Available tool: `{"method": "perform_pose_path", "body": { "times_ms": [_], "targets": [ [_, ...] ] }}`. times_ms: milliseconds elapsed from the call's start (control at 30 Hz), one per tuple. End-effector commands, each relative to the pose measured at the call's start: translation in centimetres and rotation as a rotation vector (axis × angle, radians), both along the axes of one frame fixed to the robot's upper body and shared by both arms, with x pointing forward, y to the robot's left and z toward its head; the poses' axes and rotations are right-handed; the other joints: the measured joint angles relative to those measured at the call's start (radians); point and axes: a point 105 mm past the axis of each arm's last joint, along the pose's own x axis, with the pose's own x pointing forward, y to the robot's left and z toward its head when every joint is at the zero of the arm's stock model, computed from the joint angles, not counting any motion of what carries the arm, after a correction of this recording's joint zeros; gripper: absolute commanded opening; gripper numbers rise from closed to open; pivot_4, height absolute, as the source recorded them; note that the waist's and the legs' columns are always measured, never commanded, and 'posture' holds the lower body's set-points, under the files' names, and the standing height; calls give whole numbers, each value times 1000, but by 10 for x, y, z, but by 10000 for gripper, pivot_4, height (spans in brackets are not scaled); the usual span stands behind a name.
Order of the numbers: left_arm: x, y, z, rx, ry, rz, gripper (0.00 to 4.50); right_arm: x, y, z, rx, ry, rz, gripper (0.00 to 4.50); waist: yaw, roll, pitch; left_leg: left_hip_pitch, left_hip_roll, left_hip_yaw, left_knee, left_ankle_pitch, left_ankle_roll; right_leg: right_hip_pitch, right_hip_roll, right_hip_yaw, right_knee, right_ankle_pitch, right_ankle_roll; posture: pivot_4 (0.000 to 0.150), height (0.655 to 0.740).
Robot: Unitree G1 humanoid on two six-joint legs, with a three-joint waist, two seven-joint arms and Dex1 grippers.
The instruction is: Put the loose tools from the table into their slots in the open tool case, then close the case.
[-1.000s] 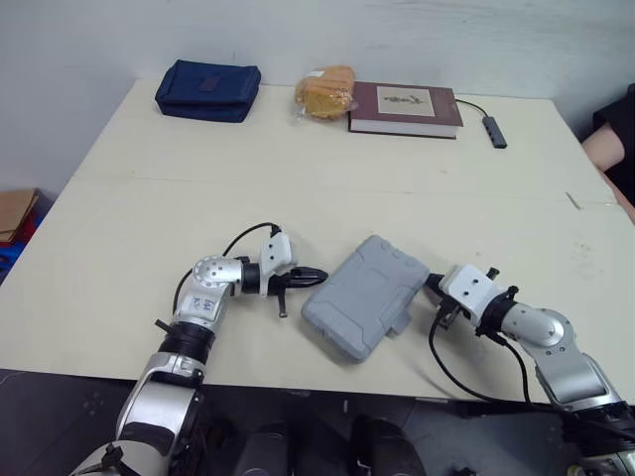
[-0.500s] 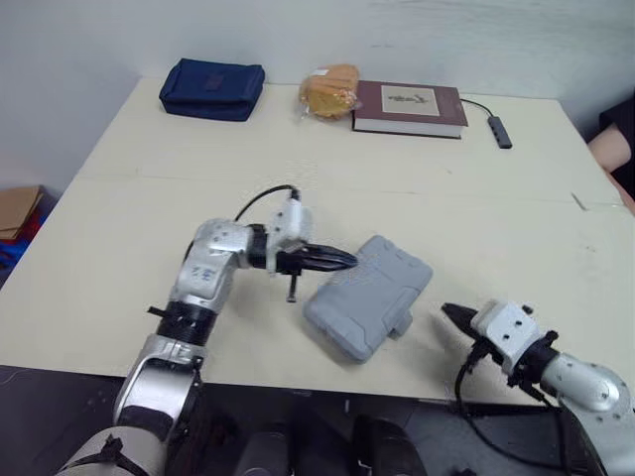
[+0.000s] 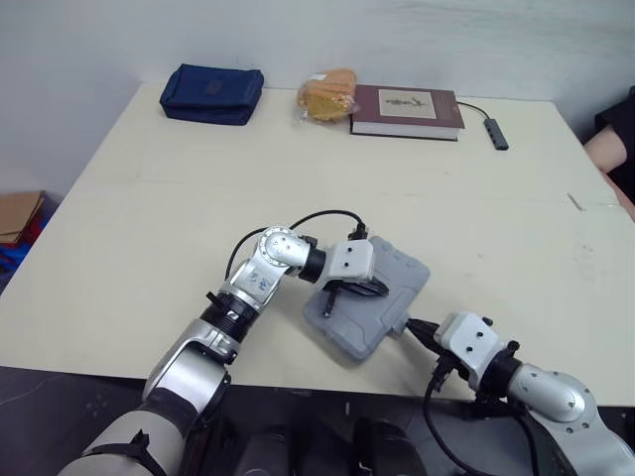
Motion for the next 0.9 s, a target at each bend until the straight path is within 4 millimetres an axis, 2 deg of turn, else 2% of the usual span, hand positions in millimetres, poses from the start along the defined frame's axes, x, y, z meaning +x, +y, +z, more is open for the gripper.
{"method": "perform_pose_path", "body": {
  "times_ms": [33,267,433,667,800,900],
  "targets": [
    [-5,12,-48,158,121,39,413,3,2,-11,-23,26,-3,0,-1,-1,-1,2,1,-1,0,-1,0,3,0,1,-1,0,-1,1500,7400],
    [-8,10,-47,142,127,21,413,12,2,-18,-14,50,-41,0,-2,0,-2,5,3,-2,0,-4,-1,7,-4,6,-2,-1,-2,1500,7400],
    [-13,6,-47,134,173,6,413,26,12,-10,25,16,-20,0,-4,0,-3,6,3,-2,0,-4,-1,7,-4,6,-2,-1,-2,1500,7400],
    [-13,9,-56,206,186,-10,413,36,27,-6,40,52,43,0,-22,-2,-4,7,5,-1,0,-4,-3,7,-3,7,-2,-2,-4,1500,7400],
    [-11,12,-63,238,197,-1,413,29,39,0,99,116,116,0,-30,-2,-4,8,6,-2,0,-4,-4,7,-3,6,-1,-3,-5,1500,7400],
    [-10,14,-64,235,204,15,413,29,39,3,109,115,122,0,-31,-2,-4,8,8,-2,0,-5,-5,7,-2,5,-1,-4,-7,1500,7400]
  ]
}}
